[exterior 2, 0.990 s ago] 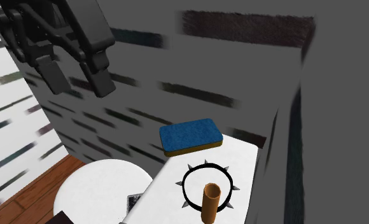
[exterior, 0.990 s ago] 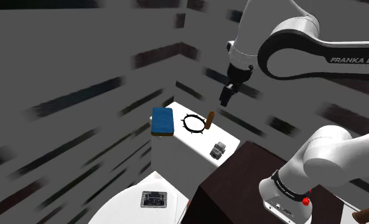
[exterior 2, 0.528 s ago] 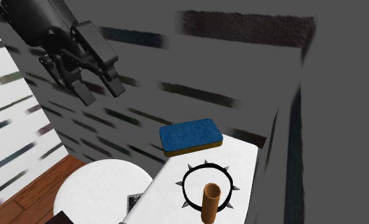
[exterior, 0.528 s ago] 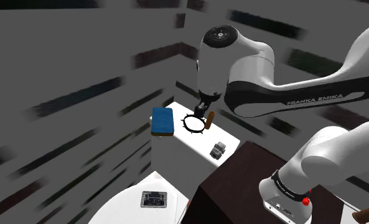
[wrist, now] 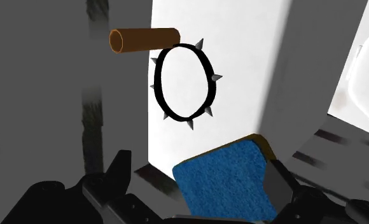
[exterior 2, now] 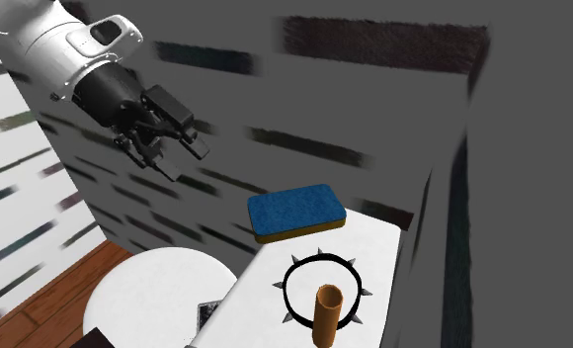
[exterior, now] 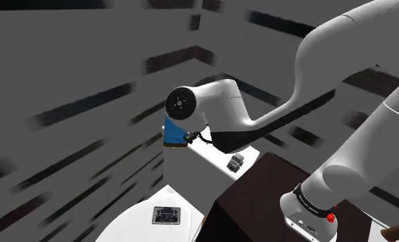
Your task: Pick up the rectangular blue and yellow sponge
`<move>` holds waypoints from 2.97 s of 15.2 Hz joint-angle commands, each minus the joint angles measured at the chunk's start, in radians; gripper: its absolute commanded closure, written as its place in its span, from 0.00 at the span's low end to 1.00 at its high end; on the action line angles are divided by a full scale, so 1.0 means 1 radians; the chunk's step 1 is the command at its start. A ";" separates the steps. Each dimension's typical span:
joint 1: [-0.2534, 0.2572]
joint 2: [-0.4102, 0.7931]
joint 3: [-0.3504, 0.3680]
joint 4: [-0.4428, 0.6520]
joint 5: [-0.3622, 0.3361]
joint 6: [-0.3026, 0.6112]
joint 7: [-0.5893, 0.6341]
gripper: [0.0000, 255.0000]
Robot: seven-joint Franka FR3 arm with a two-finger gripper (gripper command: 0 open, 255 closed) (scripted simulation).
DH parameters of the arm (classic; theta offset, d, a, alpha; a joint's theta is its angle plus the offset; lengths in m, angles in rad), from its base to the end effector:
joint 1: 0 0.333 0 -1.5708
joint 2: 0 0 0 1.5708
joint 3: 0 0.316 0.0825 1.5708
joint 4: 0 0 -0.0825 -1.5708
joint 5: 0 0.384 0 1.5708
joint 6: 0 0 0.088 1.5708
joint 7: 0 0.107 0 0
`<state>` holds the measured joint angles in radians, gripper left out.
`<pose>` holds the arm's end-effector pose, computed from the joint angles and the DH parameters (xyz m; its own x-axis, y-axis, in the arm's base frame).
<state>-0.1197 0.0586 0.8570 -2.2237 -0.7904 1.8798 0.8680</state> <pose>0.4060 0.2950 0.3470 0.9433 0.3118 0.1140 0.1613 -0.7307 0.6634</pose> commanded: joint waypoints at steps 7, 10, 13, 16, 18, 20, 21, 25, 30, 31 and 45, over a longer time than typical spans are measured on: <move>0.278 0.520 -0.135 0.296 -0.460 -0.340 0.258 0.00; 0.383 0.671 -0.217 0.423 -0.569 -0.423 0.272 0.00; 0.476 0.817 -0.296 0.566 -0.666 -0.487 0.262 0.00; 0.558 0.966 -0.375 0.730 -0.754 -0.533 0.231 0.00; 0.609 1.071 -0.427 0.857 -0.808 -0.554 0.198 0.00; 0.624 1.111 -0.442 0.901 -0.823 -0.556 0.191 0.00; 0.627 1.123 -0.444 0.911 -0.825 -0.554 0.193 0.00; 0.638 1.176 -0.453 0.956 -0.833 -0.547 0.201 0.00; 0.643 1.198 -0.456 0.976 -0.836 -0.544 0.203 1.00; 0.643 1.198 -0.456 0.976 -0.836 -0.544 0.203 1.00; 0.623 1.105 -0.441 0.896 -0.822 -0.557 0.190 1.00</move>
<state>0.5052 1.1762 0.4137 -1.3158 -1.6148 1.3261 1.0578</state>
